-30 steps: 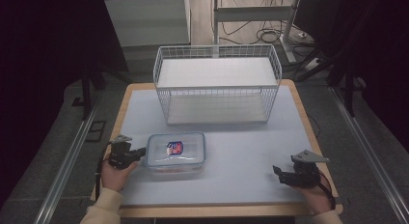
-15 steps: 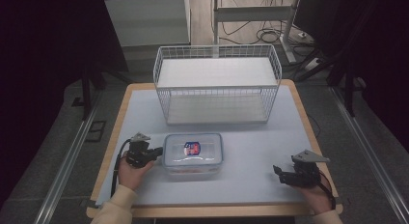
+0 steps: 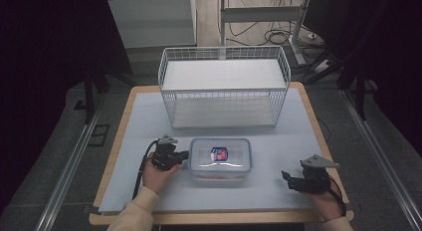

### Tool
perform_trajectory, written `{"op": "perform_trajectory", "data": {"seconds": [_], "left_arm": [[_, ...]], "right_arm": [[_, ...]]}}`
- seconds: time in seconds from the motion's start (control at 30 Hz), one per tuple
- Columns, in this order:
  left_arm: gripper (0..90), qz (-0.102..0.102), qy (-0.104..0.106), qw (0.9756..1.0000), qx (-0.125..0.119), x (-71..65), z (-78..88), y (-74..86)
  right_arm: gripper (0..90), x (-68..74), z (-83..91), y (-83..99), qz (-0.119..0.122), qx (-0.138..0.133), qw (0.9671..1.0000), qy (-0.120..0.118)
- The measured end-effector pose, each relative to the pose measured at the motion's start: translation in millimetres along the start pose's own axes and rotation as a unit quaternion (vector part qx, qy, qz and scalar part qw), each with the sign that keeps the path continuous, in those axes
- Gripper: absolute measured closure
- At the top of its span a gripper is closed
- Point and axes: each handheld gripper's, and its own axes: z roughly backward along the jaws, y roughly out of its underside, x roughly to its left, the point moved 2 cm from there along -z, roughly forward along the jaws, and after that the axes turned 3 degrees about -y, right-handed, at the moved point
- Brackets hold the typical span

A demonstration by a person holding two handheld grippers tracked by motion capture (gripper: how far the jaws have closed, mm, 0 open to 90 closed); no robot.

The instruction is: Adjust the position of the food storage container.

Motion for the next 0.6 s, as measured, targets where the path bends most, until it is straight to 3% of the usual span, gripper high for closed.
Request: {"op": "perform_trajectory", "data": {"seconds": [0.2,0.37,0.6], "left_arm": [[89.1,0.004,0.005,0.9999,-0.011,3.2,3.5,-0.3],[89.4,0.018,0.0,0.9991,-0.04,13.8,25.8,0.1],[87.3,0.022,0.004,0.9988,-0.044,18.3,42.9,7.4]], "right_arm": [[19.3,0.4,0.2,0.0,0.001,0.0,1.0,0.0],[19.3,0.2,1.1,-0.4,0.001,-0.005,1.0,0.0],[19.3,1.3,0.6,-0.9,0.005,-0.006,1.0,-0.002]]}}
